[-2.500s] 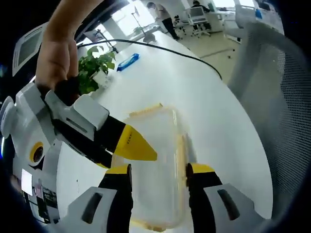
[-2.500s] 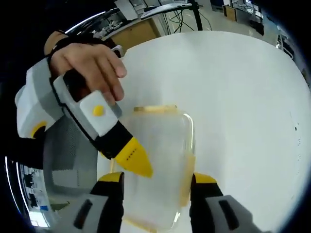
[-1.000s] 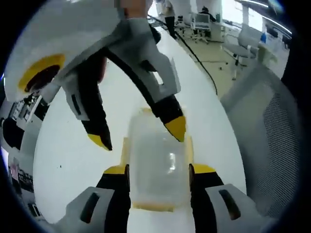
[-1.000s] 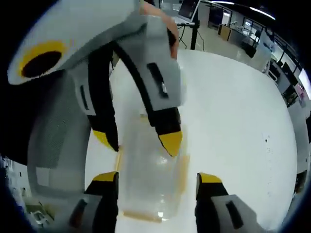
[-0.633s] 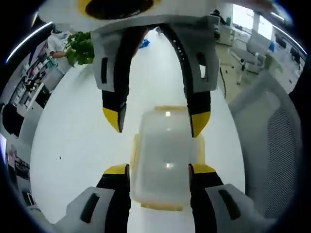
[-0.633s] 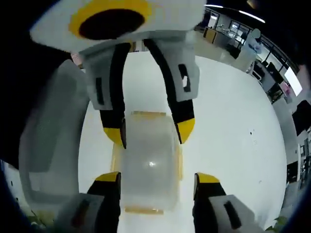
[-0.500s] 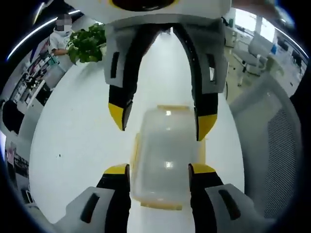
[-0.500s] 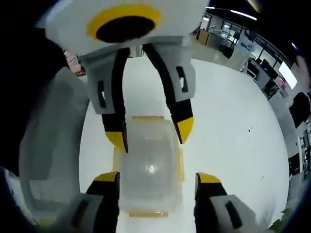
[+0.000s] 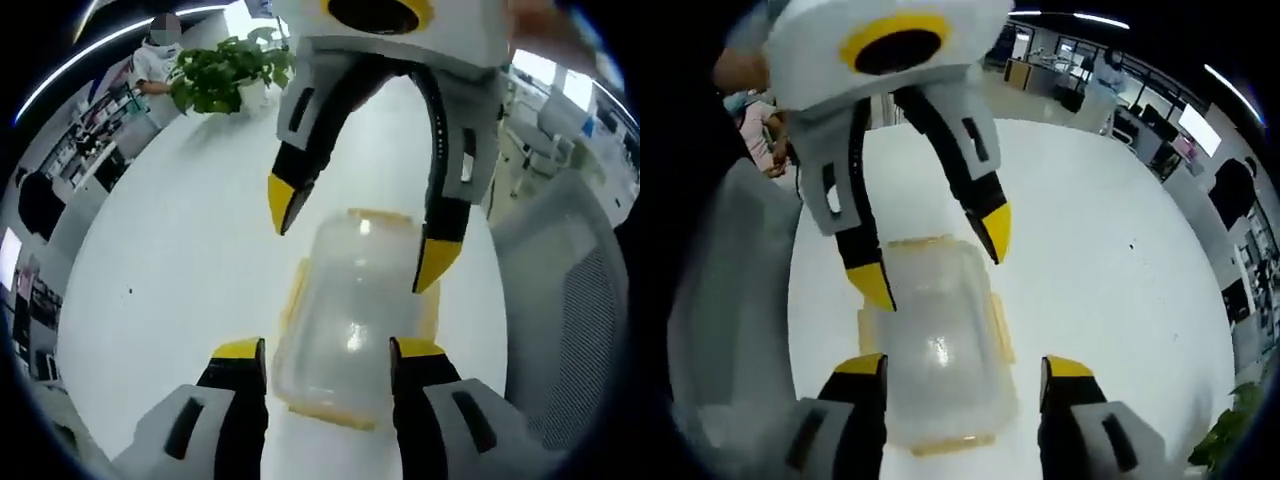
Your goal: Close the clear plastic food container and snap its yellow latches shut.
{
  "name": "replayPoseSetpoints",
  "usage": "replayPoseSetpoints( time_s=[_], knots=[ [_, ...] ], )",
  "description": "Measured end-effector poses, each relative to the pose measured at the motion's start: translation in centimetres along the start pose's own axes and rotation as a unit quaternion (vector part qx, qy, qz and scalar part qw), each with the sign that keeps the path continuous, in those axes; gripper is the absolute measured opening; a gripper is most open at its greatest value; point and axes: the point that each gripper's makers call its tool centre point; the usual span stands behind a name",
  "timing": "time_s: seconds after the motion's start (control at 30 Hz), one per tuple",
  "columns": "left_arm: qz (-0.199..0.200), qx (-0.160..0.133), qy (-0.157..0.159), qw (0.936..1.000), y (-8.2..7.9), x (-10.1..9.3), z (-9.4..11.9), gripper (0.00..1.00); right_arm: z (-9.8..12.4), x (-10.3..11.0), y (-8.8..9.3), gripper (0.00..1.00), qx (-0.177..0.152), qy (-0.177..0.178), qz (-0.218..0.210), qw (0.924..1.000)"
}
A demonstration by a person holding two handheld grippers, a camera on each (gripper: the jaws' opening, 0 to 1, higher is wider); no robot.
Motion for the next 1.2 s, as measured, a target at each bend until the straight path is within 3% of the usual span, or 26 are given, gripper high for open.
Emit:
replayPoseSetpoints(
  time_s=[0.13, 0.23, 0.47, 0.57, 0.67, 0.77, 1.07, 1.2],
  knots=[
    [0.043, -0.012, -0.016, 0.9989, -0.1, 0.0, 0.1, 0.52, 0.4, -0.2, 0.1, 0.6, -0.039, 0.032, -0.053, 0.9973],
    [0.056, -0.018, -0.033, 0.9977, 0.1, 0.4, 0.3, 0.51, 0.5, -0.3, 0.8, 0.58, -0.035, 0.06, -0.07, 0.9951],
    [0.099, -0.016, -0.063, 0.993, 1.5, 0.8, 0.1, 0.52, 0.1, -0.1, 0.8, 0.59, -0.068, 0.095, -0.101, 0.988],
    [0.121, -0.017, -0.084, 0.9889, 1.7, 1.1, 0.5, 0.52, 0.2, -0.3, 0.9, 0.6, -0.083, 0.124, -0.135, 0.9796],
    [0.14, -0.018, -0.103, 0.9846, 2.1, 1.3, 0.6, 0.51, 0.1, 0.0, 0.8, 0.6, -0.096, 0.132, -0.148, 0.9755],
    [0.175, -0.025, -0.117, 0.9773, 2.0, 1.4, 1.0, 0.51, 0.5, -0.5, 1.0, 0.6, -0.105, 0.167, -0.162, 0.9669],
    [0.189, -0.041, -0.163, 0.9675, 1.7, 2.3, 1.4, 0.5, 1.5, -0.8, 0.9, 0.61, -0.13, 0.235, -0.198, 0.9426],
    [0.183, -0.047, -0.158, 0.9691, 1.4, 2.1, 1.3, 0.5, 1.3, -0.9, 0.9, 0.61, -0.131, 0.238, -0.199, 0.9417]
  ],
)
Point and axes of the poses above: the point that each gripper's makers call its tool centre point, and the gripper's own axes: z roughly backward along the fingers, x roughly to its left, y roughly out of its underside, and after that the axes turned 10 degrees about -y, right-handed
